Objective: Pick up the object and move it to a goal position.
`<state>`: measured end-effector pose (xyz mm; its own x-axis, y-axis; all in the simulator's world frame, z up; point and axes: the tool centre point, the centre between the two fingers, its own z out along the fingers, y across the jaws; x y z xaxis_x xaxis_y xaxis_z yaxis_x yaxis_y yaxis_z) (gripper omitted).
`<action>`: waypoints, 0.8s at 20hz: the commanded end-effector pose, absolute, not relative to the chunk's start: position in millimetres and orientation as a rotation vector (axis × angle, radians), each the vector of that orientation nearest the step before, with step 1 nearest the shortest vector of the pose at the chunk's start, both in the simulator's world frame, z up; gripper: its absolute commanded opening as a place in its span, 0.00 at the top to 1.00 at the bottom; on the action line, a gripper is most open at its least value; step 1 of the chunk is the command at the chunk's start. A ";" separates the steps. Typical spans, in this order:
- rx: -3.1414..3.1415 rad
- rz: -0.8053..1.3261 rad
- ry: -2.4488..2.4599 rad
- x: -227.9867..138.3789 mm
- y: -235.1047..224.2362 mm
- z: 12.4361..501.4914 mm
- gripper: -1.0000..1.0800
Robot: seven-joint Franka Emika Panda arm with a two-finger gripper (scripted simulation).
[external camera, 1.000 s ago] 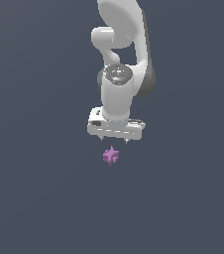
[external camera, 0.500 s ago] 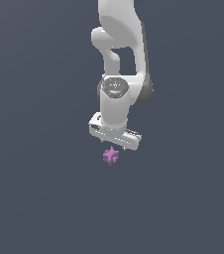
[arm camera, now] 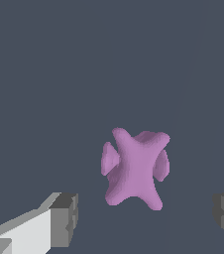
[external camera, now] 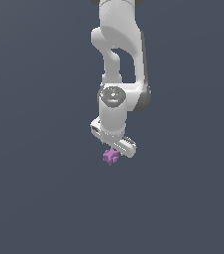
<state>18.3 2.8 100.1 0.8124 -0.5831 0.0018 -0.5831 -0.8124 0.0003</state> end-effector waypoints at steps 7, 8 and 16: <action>2.953 0.000 -1.072 18.8 1.5 91.8 0.04; 2.953 0.000 -1.073 18.8 1.4 91.7 0.04; 2.954 0.000 -1.069 18.1 1.4 73.0 0.04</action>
